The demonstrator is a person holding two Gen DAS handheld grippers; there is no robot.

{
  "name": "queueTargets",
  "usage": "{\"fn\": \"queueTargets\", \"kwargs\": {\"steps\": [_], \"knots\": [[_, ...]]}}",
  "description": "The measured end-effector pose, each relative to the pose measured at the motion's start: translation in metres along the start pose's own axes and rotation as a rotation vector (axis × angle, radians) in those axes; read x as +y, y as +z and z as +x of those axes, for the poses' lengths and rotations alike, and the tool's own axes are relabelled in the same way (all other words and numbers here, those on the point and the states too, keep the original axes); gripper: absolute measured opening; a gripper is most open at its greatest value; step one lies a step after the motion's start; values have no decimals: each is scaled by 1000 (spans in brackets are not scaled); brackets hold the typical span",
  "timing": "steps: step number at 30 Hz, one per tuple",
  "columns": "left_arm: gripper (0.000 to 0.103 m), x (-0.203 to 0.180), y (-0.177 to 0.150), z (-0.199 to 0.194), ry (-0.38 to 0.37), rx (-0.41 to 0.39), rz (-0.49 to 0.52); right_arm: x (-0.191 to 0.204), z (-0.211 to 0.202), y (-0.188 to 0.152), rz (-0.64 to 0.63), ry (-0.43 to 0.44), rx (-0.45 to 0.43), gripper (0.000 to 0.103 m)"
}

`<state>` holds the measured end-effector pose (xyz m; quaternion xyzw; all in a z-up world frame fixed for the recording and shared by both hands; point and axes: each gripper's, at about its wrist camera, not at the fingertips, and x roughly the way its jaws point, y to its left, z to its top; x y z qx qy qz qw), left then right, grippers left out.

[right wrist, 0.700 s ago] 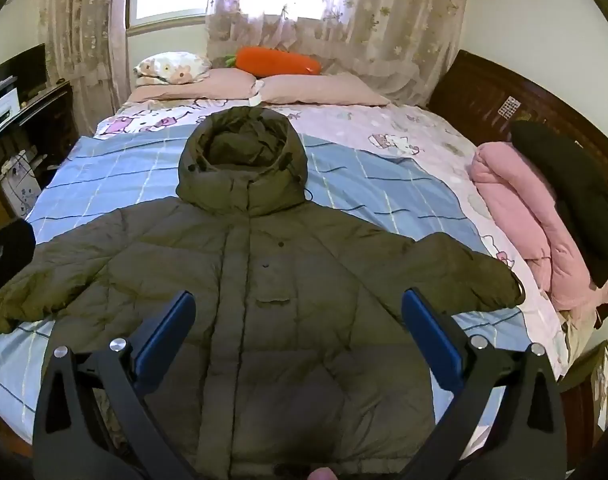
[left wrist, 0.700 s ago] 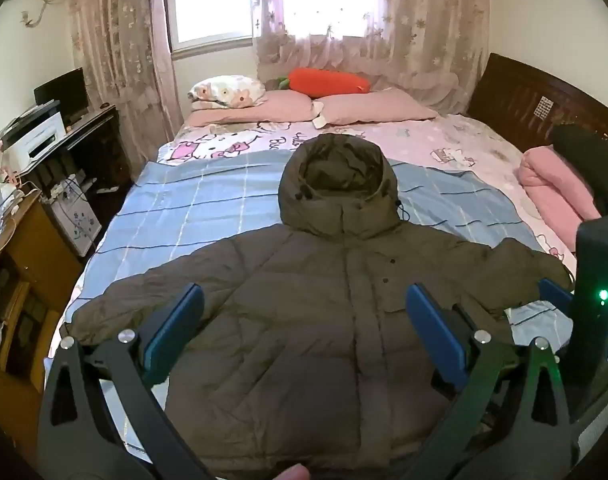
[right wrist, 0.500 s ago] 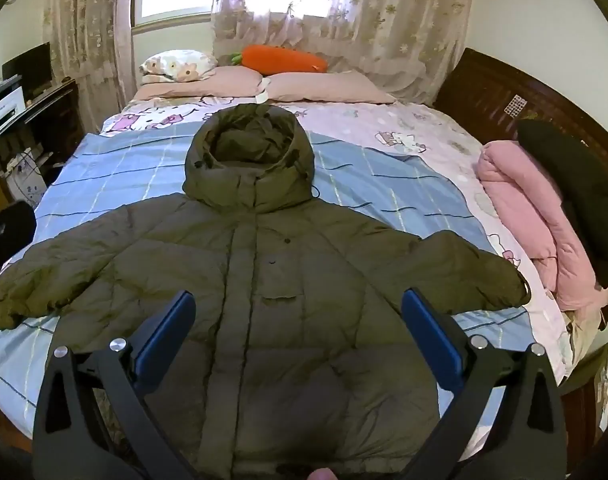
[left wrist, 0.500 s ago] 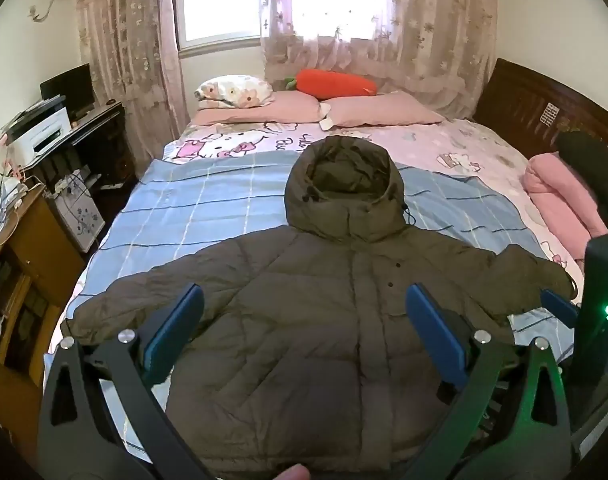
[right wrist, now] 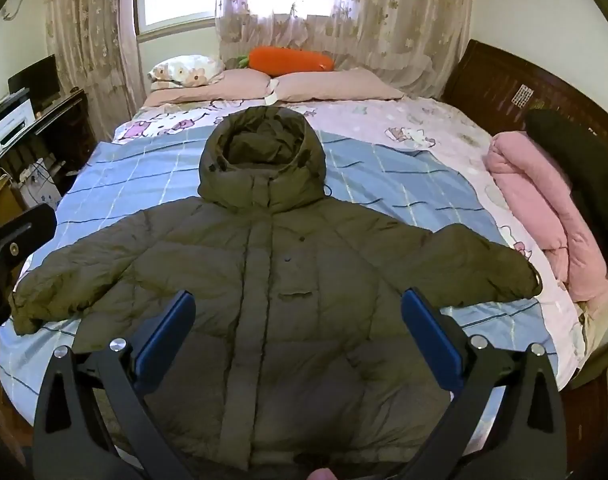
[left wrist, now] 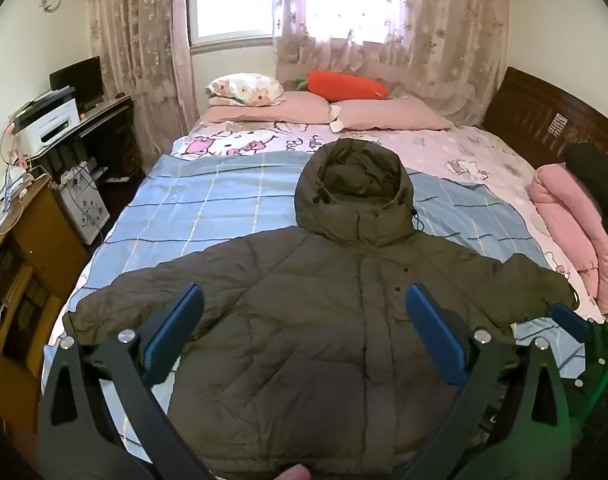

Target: Fold large clothes

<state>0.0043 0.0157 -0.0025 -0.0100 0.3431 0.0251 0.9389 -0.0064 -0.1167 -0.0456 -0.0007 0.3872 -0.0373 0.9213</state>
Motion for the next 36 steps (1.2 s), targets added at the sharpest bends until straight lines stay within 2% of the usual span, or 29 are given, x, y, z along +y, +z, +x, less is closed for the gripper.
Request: {"fn": "queueTargets", "kwargs": {"steps": [36], "knots": [[101,1,0,-1,17,-6,3,12,-5,-4,-34,41,-10,102]]}}
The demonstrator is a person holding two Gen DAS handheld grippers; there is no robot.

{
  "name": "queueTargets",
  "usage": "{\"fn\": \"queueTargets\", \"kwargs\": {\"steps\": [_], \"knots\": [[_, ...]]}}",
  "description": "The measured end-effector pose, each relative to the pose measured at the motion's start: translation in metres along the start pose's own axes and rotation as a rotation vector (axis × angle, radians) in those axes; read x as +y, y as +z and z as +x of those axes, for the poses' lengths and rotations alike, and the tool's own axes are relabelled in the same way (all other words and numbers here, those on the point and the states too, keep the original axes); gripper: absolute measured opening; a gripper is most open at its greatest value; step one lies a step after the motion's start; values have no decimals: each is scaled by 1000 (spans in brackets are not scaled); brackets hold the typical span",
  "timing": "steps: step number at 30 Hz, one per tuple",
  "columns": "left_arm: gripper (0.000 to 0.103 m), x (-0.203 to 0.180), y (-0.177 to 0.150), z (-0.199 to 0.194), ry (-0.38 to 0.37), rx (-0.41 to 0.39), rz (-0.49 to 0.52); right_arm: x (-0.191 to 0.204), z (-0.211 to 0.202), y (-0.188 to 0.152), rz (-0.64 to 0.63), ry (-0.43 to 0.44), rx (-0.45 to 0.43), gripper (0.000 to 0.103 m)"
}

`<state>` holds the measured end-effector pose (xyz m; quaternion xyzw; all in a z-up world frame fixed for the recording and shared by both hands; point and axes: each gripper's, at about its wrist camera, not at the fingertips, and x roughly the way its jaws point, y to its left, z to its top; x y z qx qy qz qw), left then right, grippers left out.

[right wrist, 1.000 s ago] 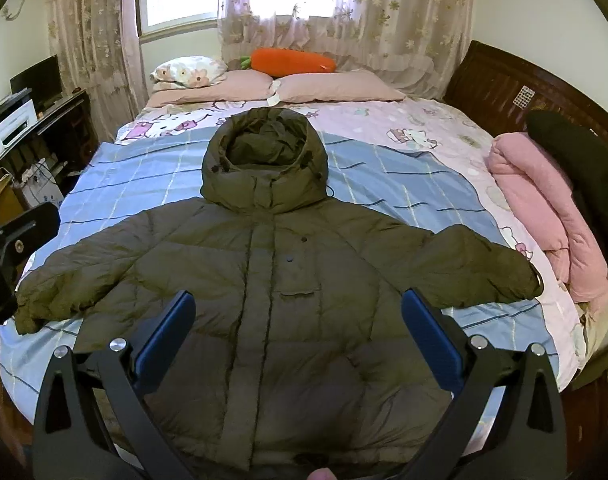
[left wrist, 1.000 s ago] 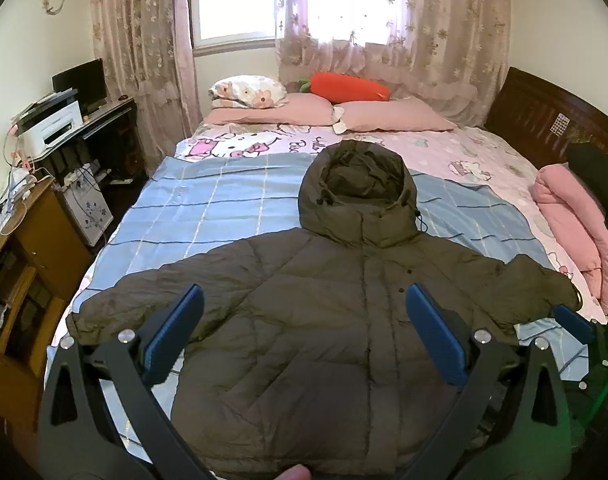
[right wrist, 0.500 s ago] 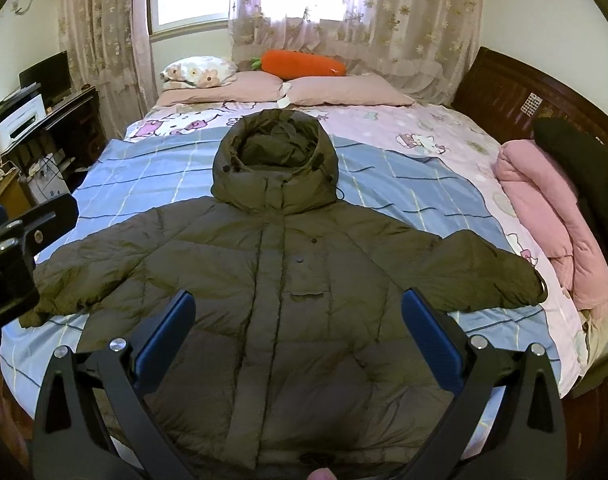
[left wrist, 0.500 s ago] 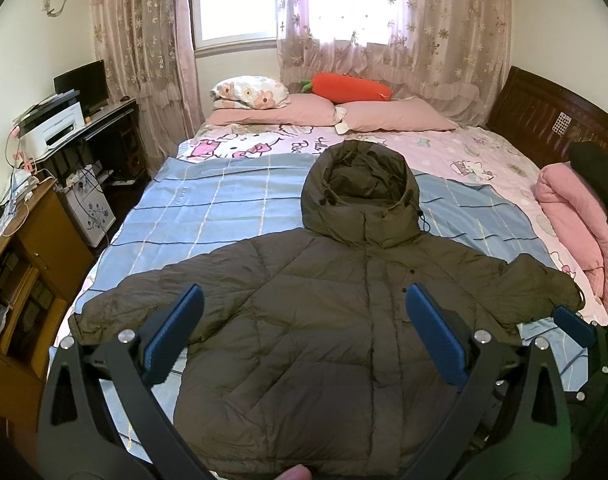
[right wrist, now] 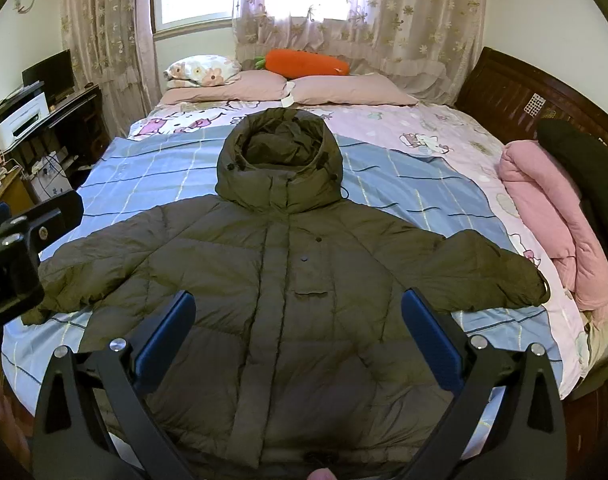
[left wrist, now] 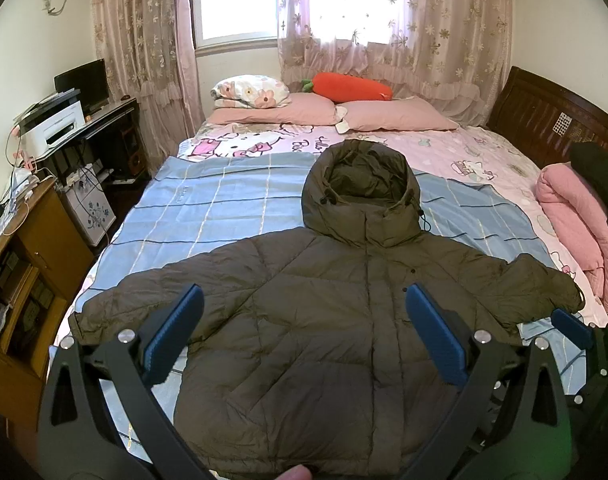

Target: Fold large clothes

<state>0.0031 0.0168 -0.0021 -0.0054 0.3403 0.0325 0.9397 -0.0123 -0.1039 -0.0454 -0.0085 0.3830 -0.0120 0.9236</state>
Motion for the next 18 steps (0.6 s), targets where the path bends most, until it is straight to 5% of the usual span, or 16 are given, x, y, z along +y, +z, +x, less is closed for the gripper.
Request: {"fn": "queueTargets", "kwargs": {"steps": [18], "knots": [[101,0,1,0,0,1,1,4,0,-2,-2,1,4,102]]}}
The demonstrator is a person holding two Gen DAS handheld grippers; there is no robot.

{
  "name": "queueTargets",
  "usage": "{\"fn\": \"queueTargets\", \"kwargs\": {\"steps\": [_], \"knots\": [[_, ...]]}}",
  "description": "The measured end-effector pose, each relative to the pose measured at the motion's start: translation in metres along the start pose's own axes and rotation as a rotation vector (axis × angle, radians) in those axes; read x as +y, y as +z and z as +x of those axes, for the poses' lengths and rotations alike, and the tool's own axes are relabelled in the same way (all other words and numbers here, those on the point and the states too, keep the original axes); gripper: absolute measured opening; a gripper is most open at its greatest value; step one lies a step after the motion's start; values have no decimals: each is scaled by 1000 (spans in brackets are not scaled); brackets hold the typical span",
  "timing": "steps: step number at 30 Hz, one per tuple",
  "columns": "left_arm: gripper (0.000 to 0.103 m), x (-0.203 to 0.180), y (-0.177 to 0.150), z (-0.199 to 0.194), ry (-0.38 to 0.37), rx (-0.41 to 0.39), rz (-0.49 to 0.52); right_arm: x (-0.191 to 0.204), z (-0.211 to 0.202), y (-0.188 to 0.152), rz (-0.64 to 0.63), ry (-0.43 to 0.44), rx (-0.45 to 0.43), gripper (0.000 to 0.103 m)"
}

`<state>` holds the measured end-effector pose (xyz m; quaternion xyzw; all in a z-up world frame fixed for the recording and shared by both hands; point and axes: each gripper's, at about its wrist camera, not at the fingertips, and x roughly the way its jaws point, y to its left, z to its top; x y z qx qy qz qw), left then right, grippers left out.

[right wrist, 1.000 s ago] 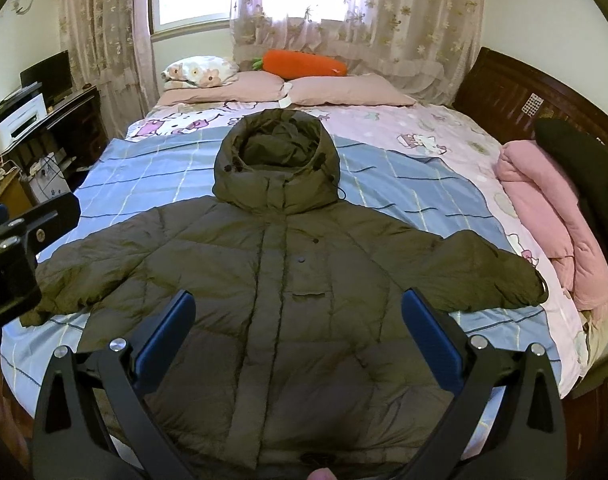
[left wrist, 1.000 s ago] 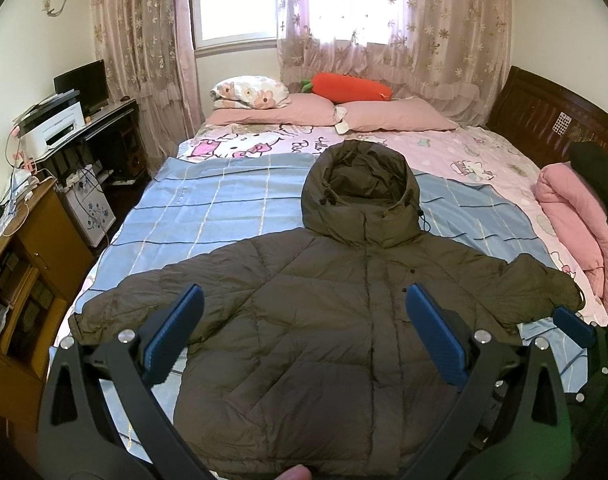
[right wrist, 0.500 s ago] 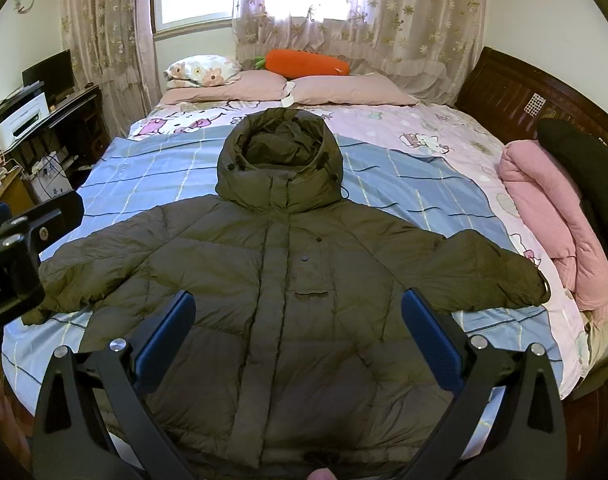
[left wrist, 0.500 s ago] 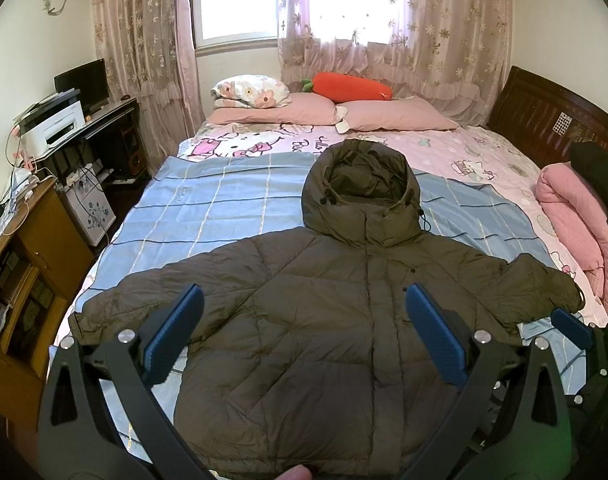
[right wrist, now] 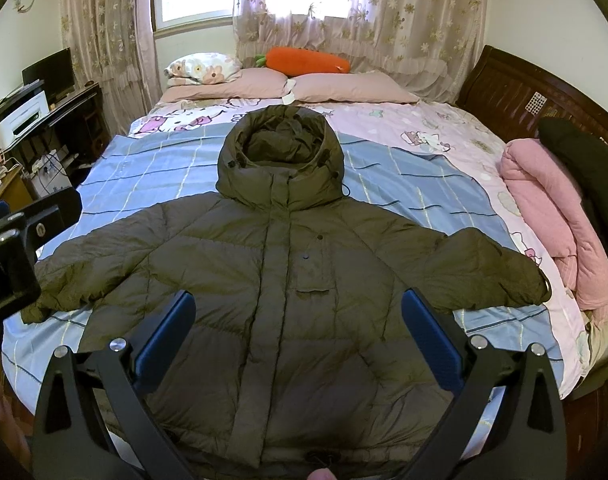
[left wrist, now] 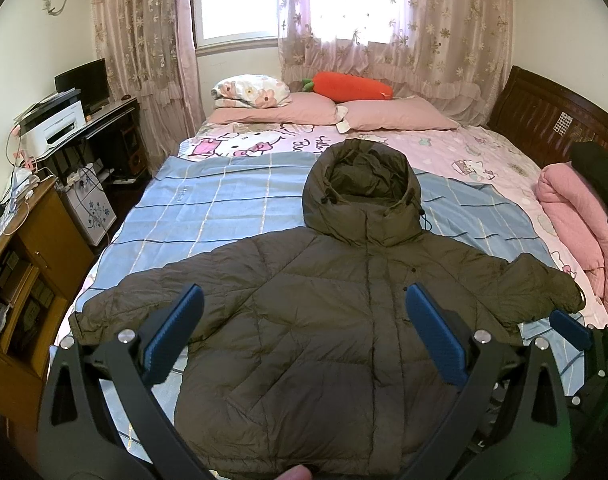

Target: Fold large clothes

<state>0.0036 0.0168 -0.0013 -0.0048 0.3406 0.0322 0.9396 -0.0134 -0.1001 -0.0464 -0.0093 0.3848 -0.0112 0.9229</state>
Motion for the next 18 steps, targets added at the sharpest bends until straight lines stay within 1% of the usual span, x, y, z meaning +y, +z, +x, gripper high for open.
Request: {"fn": "queueTargets", "kwargs": {"steps": [18], "knots": [[101,-1,0,0,0,3,-2,0,3,-1,-1,3,7,102]]}}
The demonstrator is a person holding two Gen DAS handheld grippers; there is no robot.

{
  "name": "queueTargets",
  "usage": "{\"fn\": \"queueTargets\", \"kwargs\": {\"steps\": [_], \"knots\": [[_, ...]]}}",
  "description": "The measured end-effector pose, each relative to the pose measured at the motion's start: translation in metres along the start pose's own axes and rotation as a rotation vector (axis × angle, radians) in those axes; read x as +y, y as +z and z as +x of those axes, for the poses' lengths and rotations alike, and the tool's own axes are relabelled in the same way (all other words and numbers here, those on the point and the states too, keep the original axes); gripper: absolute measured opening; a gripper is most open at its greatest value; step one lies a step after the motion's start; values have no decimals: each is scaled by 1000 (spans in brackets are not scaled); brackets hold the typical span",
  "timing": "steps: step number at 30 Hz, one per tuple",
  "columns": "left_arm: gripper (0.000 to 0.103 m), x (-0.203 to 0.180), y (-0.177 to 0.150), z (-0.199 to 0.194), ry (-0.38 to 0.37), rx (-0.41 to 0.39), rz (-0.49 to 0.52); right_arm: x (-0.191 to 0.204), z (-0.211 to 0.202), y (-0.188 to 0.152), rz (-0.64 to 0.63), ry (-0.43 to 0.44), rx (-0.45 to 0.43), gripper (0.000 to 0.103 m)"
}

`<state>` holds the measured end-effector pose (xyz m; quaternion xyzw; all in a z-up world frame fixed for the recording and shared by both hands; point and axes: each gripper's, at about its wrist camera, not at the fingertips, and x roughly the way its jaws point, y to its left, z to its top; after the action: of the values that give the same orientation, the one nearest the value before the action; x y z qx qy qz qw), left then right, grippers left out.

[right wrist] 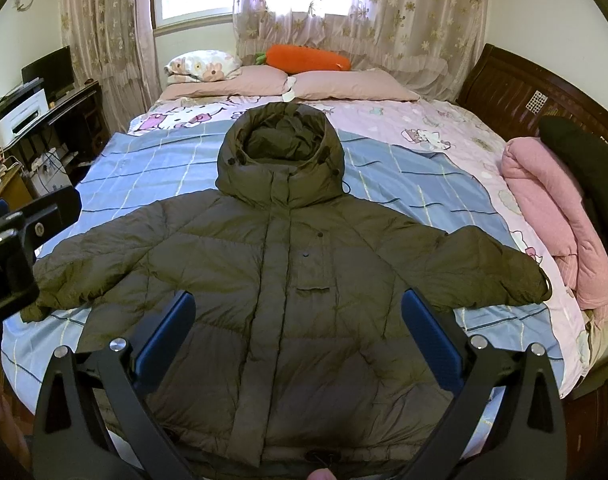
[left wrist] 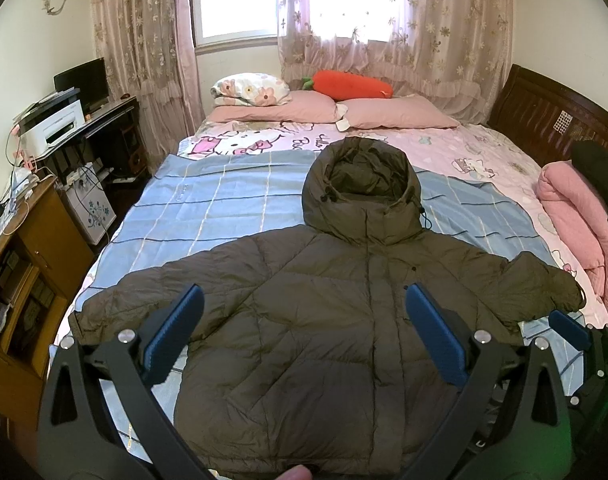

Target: Fold large clothes

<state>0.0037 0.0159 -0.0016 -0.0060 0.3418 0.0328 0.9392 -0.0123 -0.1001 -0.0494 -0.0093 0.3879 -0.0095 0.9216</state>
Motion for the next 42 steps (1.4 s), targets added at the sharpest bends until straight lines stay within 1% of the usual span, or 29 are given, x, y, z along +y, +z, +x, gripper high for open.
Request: {"fn": "queueTargets", "kwargs": {"steps": [5,8,11,13,14,15,16,17,18,20,21,23,24,26,27,28,30,31,32,33,34,35,36,37,38,39,40,41,42], "knots": [[101,0,0,0,-1,3,0,1,1,-1,-1,-2,2,102],[101,6,-7,3,-2,14,-4,0,7,-4,1,-2,13,102],[101,15,-10,7,-6,34,-19,-5,19,-4,10,7,50,102],[101,20,-10,13,0,43,-29,-17,34,1,30,72,111,102],[101,20,-10,17,6,49,-29,-33,47,5,74,141,167,102],[101,20,-10,20,6,57,-25,-47,55,8,118,172,198,102],[101,19,-10,25,-2,72,-13,-71,68,13,190,192,225,102],[101,17,-11,31,-10,90,7,-98,82,18,259,184,233,102],[101,14,-12,39,-23,111,33,-116,91,23,294,158,238,102],[101,6,-9,56,-53,152,68,-168,125,31,371,83,284,102],[101,2,-11,70,-68,178,76,-186,140,33,394,63,308,102],[101,-7,-16,93,-64,220,95,-222,170,35,443,32,344,102],[101,-13,-22,108,-66,255,117,-243,185,34,482,49,341,102],[101,-23,-32,130,-78,323,149,-278,213,28,594,245,321,102],[101,-26,-39,142,-71,360,162,-289,223,28,623,287,328,102],[101,-27,-43,150,-62,384,165,-296,234,27,621,277,343,102],[101,-27,-46,160,-65,427,152,-302,257,25,549,178,390,102],[101,-24,-46,164,-74,451,132,-306,272,18,513,118,429,102],[101,-21,-46,165,-78,460,111,-315,287,8,500,56,477,102],[101,-19,-44,166,-78,457,101,-326,297,0,502,17,508,102],[101,-16,-41,164,-68,440,96,-343,308,-13,509,-72,565,102],[101,-16,-37,164,-49,419,101,-364,314,-27,541,-186,622,102],[101,-14,-34,164,-30,400,106,-380,313,-37,614,-191,636,102],[101,-11,-31,162,-14,383,107,-401,305,-50,756,-150,626,102],[101,-9,-29,161,-10,378,104,-414,296,-57,850,-137,612,102],[101,-6,-28,161,-13,378,94,-417,290,-58,867,-143,605,102],[101,-3,-27,160,-18,384,86,-416,281,-52,838,-158,585,102],[101,-1,-26,161,-24,392,78,-413,270,-43,799,-175,548,102],[101,0,-27,160,-33,403,72,-413,259,-37,789,-178,514,102]]}}
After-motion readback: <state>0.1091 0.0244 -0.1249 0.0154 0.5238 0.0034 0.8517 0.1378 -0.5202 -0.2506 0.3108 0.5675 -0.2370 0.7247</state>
